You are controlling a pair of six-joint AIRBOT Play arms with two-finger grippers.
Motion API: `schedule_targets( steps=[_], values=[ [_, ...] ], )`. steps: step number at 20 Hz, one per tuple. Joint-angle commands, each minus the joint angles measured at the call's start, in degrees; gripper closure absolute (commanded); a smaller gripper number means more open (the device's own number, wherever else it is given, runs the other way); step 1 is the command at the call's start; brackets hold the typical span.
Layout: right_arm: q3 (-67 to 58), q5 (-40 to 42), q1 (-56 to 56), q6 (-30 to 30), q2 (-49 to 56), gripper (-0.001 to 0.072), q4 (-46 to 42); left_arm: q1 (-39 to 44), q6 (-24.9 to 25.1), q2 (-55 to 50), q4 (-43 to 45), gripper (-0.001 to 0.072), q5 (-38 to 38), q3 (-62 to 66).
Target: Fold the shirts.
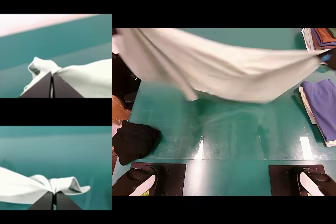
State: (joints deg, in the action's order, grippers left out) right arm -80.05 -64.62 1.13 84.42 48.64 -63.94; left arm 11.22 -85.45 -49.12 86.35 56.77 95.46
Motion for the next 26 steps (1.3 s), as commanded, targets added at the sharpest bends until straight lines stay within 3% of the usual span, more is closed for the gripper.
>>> schedule_targets(
  steps=[1,7,11,13,16,19,24,25,26],
  values=[
    [-9.2,-2.1,-6.2,-1.0,-5.7,0.0697,-0.7,0.0,-0.1,6.1,0.0,0.0684,-0.1,5.1],
    [-23.5,-10.1,-16.7,-1.2,-4.7,0.0697,-0.6,0.0,0.0,7.8,-1.7,0.0685,5.1,13.2],
    [-28.3,-17.6,-14.6,-0.7,4.3,0.0697,-0.1,0.0,0.0,0.8,-1.7,0.0684,21.0,10.3],
    [-25.3,-19.1,-9.4,0.9,9.7,0.0696,-0.5,0.0,0.4,-4.0,-1.7,0.0685,23.3,2.9],
    [-16.7,-21.7,-1.3,2.6,19.2,0.0696,-3.4,0.0,0.5,-11.5,-2.4,0.0684,20.6,-11.3],
    [-10.6,-18.8,2.8,2.5,30.1,0.0697,-5.3,0.0,2.5,-20.2,-2.4,0.0684,10.3,-22.3],
    [-14.8,-10.4,4.6,2.5,44.0,0.069,-4.4,-0.5,1.9,-31.7,-0.5,0.0683,-5.3,-22.5],
    [-17.5,-11.5,4.6,2.5,46.0,0.054,-3.3,-1.4,-0.7,-31.9,-0.4,0.0681,-7.0,-22.5],
    [-20.0,-13.0,4.2,2.5,47.3,0.0348,-1.7,-2.3,-2.2,-31.9,-0.5,0.0598,-7.7,-22.5]
  ],
)
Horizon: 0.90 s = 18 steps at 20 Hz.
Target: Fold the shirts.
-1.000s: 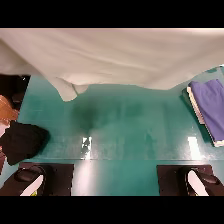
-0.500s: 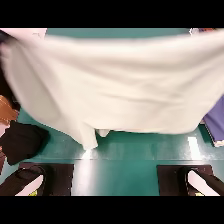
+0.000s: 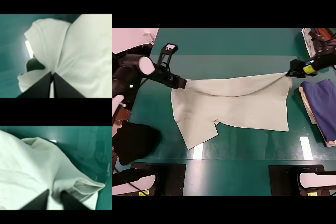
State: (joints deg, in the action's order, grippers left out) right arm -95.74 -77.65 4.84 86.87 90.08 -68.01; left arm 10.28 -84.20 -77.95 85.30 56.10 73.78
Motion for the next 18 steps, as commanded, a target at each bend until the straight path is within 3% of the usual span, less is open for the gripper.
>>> schedule_targets(
  steps=[1,2,6,8,13,18],
  values=[
    [-6.3,-1.4,0.0,0.0,6.7,0.033,3.8,-2.7,-4.2,-2.8,0.5,0.0337,-6.5,-0.8],
    [-7.8,-2.3,-0.3,-1.0,6.8,0.033,5.6,-4.2,-4.3,-2.4,0.5,0.0263,-4.7,-0.8],
    [-8.5,-9.2,-3.1,-3.8,2.8,0.0331,9.5,-12.5,-3.8,1.2,-0.5,0.0279,9.8,-0.9],
    [-8.5,-12.0,-4.3,-4.0,0.5,0.0331,10.0,-16.5,-3.0,4.3,-4.0,0.0279,12.6,-4.4],
    [-8.5,-14.4,-4.4,-4.0,-4.4,0.0331,10.0,-19.5,-0.8,10.0,-11.3,0.0279,10.8,-23.1],
    [-8.5,-15.2,-4.4,-4.0,-7.4,0.0331,10.0,-19.5,4.0,10.0,-26.0,0.0277,2.7,-33.1]
  ],
)
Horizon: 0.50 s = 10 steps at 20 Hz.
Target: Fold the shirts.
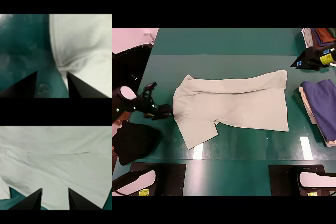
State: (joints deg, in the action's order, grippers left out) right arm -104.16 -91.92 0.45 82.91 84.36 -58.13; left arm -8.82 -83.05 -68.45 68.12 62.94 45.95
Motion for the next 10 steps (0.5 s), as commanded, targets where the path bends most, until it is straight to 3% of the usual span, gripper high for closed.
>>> schedule_targets(
  steps=[1,7,9,10],
  values=[
    [-0.1,-1.0,0.0,0.0,-2.1,0.0331,0.1,-0.4,3.2,0.5,-10.5,0.0277,-5.6,-5.7],
    [0.0,-1.8,0.0,0.2,-3.0,0.0331,0.1,-0.2,3.6,0.0,-13.3,0.0284,-10.1,-6.3],
    [2.4,-1.9,-0.3,0.2,-3.8,0.0331,-0.1,-0.2,3.6,0.1,-13.3,0.0686,-10.3,-5.5],
    [5.8,-1.5,-1.2,0.2,-5.0,0.0331,0.0,-0.2,3.6,0.3,-13.2,0.0686,-10.2,-4.7]
  ],
)
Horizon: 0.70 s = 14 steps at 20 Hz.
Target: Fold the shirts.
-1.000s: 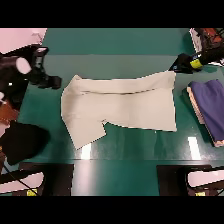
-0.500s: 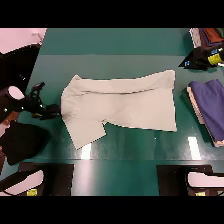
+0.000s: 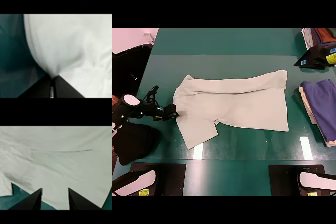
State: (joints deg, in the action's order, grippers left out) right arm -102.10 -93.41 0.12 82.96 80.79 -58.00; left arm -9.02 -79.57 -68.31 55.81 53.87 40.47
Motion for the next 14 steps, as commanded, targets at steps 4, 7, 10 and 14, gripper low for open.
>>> schedule_targets(
  steps=[4,7,10,14],
  values=[
    [25.4,4.4,-7.8,0.1,-9.8,0.0331,-0.8,0.0,0.6,2.0,-0.3,0.0685,0.6,5.1],
    [45.1,7.0,-14.5,0.1,-16.4,0.0279,-4.8,0.0,1.2,4.0,-0.3,0.0684,1.0,6.8],
    [63.2,12.9,-21.0,0.0,-20.3,0.0143,-4.0,0.0,2.1,4.3,-0.5,0.0684,2.4,6.8],
    [75.9,20.9,-23.7,-6.1,-20.1,0.0284,5.1,0.0,2.1,4.3,-0.5,0.0684,3.0,6.8]
  ],
)
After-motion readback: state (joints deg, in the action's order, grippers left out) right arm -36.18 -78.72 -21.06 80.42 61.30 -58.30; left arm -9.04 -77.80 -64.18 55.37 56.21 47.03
